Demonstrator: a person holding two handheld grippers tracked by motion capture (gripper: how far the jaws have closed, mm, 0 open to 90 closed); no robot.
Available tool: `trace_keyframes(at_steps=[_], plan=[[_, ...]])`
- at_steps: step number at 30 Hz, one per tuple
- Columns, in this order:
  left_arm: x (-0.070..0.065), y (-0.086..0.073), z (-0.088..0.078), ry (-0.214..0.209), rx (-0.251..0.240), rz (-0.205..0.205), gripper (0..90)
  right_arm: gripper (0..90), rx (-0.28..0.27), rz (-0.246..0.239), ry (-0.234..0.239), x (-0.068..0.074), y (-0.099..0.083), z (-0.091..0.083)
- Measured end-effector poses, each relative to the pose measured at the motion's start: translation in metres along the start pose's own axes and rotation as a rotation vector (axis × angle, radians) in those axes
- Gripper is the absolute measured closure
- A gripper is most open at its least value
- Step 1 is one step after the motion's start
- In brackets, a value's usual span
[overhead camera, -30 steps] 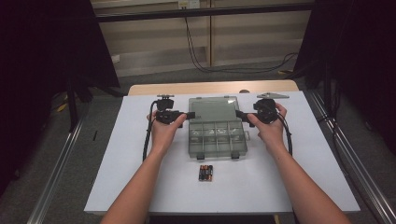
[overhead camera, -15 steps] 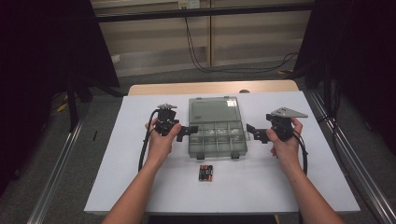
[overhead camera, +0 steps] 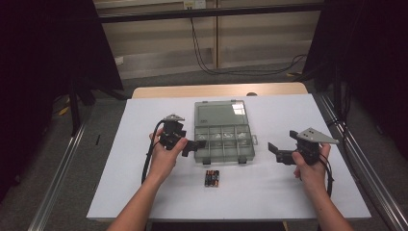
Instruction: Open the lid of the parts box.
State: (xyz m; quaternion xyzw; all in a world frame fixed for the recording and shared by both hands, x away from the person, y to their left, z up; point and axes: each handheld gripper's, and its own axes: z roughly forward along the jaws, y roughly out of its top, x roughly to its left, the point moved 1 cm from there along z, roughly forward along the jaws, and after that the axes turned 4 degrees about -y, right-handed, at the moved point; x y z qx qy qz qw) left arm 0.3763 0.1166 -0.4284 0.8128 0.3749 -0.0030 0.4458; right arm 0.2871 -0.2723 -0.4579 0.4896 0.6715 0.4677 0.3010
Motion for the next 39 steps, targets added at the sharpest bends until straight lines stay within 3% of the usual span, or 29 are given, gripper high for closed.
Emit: trace_keyframes(at_steps=[16, 19, 25, 39], plan=[[-0.019, -0.014, -0.009, -0.023, 0.015, 0.018, 0.0, 1.2, -0.034, -0.036, -0.03, -0.014, -0.024, -0.042], [-0.023, -0.015, -0.011, -0.019, 0.037, 0.046, 0.0, 1.1, -0.036, -0.03, -0.034, -0.016, -0.028, -0.05], [-0.03, -0.017, -0.014, -0.029, 0.034, 0.045, 0.0, 1.2, -0.048, -0.028, -0.042, -0.021, -0.035, -0.062], [-0.039, -0.024, -0.02, -0.029, 0.065, 0.074, 1.0, 1.1, -0.058, -0.029, -0.027, -0.026, -0.042, -0.075]])
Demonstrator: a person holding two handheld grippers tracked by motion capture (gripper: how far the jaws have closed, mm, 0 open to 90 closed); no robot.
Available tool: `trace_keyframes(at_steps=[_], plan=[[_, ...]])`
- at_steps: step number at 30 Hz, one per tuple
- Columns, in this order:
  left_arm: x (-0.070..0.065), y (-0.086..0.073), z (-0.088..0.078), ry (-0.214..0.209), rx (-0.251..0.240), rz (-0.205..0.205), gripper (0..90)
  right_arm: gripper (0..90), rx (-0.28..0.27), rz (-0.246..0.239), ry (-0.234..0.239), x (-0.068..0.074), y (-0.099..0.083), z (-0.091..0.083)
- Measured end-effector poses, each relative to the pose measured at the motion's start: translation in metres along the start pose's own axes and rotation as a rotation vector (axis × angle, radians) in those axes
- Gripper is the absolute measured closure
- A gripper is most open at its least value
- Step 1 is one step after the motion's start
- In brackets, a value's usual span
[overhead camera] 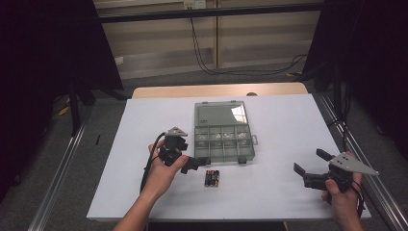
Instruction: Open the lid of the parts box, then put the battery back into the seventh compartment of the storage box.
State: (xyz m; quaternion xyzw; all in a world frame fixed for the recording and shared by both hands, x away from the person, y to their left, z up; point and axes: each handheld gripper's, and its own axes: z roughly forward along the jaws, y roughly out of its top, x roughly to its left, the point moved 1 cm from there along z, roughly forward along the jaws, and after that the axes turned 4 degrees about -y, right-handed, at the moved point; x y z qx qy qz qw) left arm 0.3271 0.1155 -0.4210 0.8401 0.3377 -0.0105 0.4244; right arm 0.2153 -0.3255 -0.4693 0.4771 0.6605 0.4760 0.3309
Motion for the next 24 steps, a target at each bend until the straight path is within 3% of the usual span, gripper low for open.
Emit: trace_keyframes(at_steps=[14, 24], plan=[[-0.011, -0.004, 0.0, -0.018, 0.02, 0.001, 2.3, 1.1, -0.018, -0.003, -0.007, -0.003, 0.0, -0.004], [-0.016, -0.013, 0.008, -0.022, 0.085, 0.013, 4.9, 1.1, -0.024, -0.012, -0.004, -0.003, -0.001, -0.003]])
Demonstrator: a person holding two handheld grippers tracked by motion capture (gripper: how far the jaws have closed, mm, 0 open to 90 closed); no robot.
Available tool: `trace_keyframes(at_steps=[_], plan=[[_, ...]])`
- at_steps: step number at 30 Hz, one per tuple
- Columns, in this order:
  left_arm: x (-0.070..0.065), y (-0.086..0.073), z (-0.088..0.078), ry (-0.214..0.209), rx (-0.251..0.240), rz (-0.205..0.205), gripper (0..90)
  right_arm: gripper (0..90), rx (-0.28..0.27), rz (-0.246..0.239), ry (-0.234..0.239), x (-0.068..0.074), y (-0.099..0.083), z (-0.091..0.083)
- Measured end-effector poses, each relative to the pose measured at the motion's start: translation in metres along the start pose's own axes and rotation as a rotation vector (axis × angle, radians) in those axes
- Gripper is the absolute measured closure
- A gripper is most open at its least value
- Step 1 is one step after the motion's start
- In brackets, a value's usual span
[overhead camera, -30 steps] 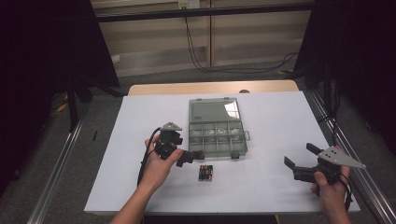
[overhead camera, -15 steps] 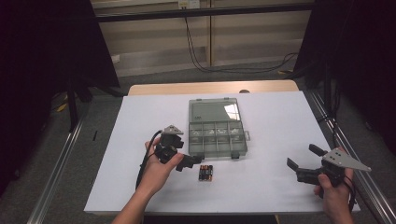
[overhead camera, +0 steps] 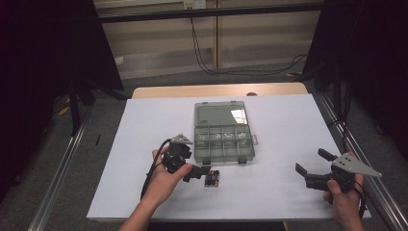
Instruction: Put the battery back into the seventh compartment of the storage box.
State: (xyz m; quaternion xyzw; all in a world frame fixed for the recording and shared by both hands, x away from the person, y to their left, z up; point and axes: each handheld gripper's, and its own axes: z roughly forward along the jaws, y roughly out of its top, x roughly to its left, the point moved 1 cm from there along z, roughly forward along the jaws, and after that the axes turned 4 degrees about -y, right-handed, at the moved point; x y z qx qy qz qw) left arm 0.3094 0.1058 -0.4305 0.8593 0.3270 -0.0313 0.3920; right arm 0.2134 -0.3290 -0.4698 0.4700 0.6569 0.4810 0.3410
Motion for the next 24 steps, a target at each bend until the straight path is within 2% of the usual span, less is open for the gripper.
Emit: trace_keyframes(at_steps=[5, 10, 12, 14, 16, 19, 24], plan=[[-0.004, -0.005, 0.007, 0.0, 0.035, -0.008, 6.6, 1.1, 0.007, -0.002, 0.005, 0.0, -0.001, 0.0], [-0.01, -0.009, 0.011, -0.005, 0.049, -0.011, 9.0, 1.1, 0.007, 0.007, 0.005, -0.001, -0.002, -0.001], [-0.011, -0.01, 0.012, 0.007, 0.069, 0.005, 10.8, 1.1, 0.005, 0.01, 0.003, 0.0, -0.002, -0.001], [-0.012, -0.013, 0.013, 0.012, 0.087, 0.006, 14.1, 1.1, 0.005, 0.005, 0.008, 0.0, -0.002, -0.001], [-0.012, -0.016, 0.017, 0.029, 0.081, -0.014, 19.3, 1.1, 0.006, 0.005, 0.008, 0.0, -0.002, -0.001], [-0.01, -0.019, 0.019, 0.025, 0.089, -0.029, 28.9, 1.1, 0.006, 0.007, 0.006, 0.0, -0.003, -0.001], [-0.011, -0.022, 0.025, 0.035, 0.104, -0.03, 39.1, 1.1, 0.004, 0.001, 0.011, 0.001, -0.002, -0.001]])
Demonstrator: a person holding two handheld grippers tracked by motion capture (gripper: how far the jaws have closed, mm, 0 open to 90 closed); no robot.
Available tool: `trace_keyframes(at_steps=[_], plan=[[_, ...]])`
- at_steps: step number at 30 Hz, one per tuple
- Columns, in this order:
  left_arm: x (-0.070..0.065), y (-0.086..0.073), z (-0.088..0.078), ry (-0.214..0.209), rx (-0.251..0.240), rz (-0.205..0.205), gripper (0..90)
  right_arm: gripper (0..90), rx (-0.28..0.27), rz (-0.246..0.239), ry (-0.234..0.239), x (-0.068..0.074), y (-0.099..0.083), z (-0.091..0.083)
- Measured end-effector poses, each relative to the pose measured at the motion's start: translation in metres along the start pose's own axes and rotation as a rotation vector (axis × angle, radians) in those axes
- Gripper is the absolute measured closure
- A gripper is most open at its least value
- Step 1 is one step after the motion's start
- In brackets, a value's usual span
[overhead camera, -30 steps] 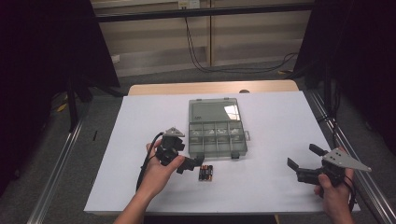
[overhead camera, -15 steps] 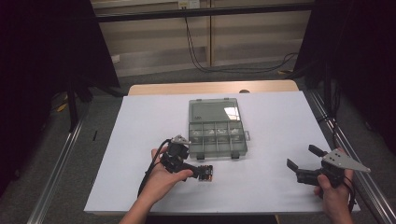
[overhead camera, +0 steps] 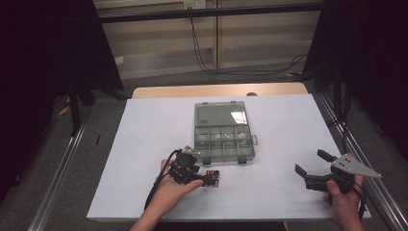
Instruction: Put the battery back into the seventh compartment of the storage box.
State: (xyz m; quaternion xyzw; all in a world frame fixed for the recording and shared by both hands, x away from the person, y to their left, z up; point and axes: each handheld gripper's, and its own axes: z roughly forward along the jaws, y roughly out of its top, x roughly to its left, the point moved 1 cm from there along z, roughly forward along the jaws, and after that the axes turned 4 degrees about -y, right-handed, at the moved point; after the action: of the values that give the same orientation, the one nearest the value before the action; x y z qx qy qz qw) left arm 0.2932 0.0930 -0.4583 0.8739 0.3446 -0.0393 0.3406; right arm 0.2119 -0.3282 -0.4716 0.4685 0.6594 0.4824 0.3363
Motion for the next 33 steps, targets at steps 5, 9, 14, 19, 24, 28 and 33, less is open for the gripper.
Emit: trace_keyframes(at_steps=[5, 9, 14, 19, 24, 28, 33], plan=[[0.0012, -0.0011, 0.0031, -0.009, 0.0, -0.015, 43.7, 1.1, 0.006, 0.0, -0.002, 0.0, -0.0009, 0.0006], [0.001, -0.001, 0.0048, -0.014, -0.014, -0.036, 47.6, 1.1, 0.007, 0.002, 0.0, 0.0001, -0.0009, 0.0009], [-0.0004, -0.0002, 0.0065, -0.009, 0.011, -0.016, 52.1, 1.1, 0.005, 0.005, -0.004, 0.0001, -0.0006, 0.0015], [-0.0003, -0.0016, 0.0084, 0.004, 0.017, -0.023, 57.2, 1.2, 0.005, 0.007, -0.003, -0.0002, -0.0007, 0.0018], [0.0001, -0.0027, 0.0073, 0.018, 0.017, -0.027, 60.5, 1.2, 0.005, 0.004, 0.0, 0.0005, -0.0008, 0.0014], [0.0011, -0.0031, 0.0069, 0.028, 0.019, -0.03, 62.3, 1.2, 0.006, 0.006, -0.003, 0.0004, -0.0009, 0.0014], [-0.0005, -0.0044, 0.0095, 0.067, 0.022, -0.038, 65.4, 1.2, 0.008, 0.003, 0.002, 0.0005, -0.0009, 0.0012]])
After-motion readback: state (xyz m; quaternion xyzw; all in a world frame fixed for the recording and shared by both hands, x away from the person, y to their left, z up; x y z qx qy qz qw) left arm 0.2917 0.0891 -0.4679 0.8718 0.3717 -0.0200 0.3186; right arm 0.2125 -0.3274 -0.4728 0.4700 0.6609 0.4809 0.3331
